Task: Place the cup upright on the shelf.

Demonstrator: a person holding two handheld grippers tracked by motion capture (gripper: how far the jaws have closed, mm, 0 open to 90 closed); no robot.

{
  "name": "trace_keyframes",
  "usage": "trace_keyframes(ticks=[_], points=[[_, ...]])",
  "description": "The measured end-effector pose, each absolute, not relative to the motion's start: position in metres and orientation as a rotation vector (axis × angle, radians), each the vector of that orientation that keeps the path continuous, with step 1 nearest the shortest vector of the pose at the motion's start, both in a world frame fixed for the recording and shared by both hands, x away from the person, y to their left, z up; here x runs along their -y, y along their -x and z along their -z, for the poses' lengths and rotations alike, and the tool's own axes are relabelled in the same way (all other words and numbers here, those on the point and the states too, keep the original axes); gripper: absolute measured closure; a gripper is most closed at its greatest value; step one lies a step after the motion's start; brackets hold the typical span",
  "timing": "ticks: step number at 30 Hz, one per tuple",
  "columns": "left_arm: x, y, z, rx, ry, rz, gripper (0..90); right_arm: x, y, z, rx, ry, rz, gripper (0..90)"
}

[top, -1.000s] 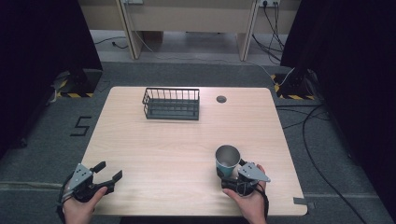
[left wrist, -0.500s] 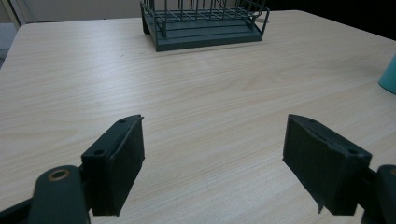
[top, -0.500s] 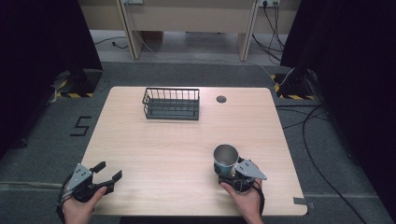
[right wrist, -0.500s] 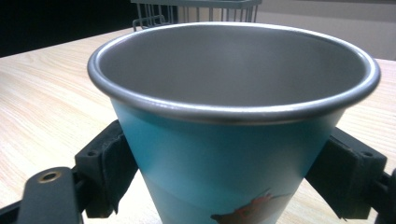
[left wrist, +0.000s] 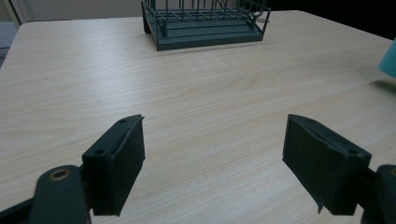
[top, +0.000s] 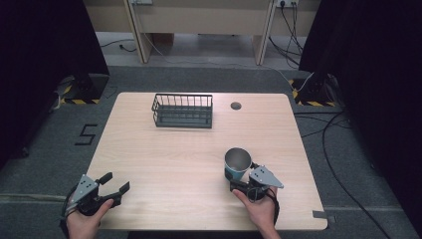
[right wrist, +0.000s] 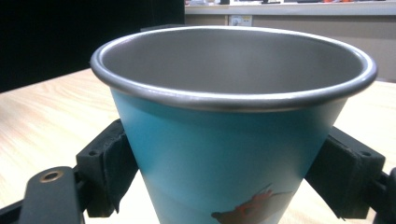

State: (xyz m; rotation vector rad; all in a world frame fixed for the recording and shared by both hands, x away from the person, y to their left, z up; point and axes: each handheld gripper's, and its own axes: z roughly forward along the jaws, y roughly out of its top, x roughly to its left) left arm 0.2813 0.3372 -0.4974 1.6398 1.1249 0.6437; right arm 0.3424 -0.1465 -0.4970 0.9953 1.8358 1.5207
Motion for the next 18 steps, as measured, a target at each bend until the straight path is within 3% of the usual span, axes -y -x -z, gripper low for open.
trace_keyframes(ticks=[18], points=[[-0.34,-0.28,0.497,-1.133,-1.633,-0.648,20.5,0.132,-0.368,0.47,-1.762,-0.966,-1.586,17.9]])
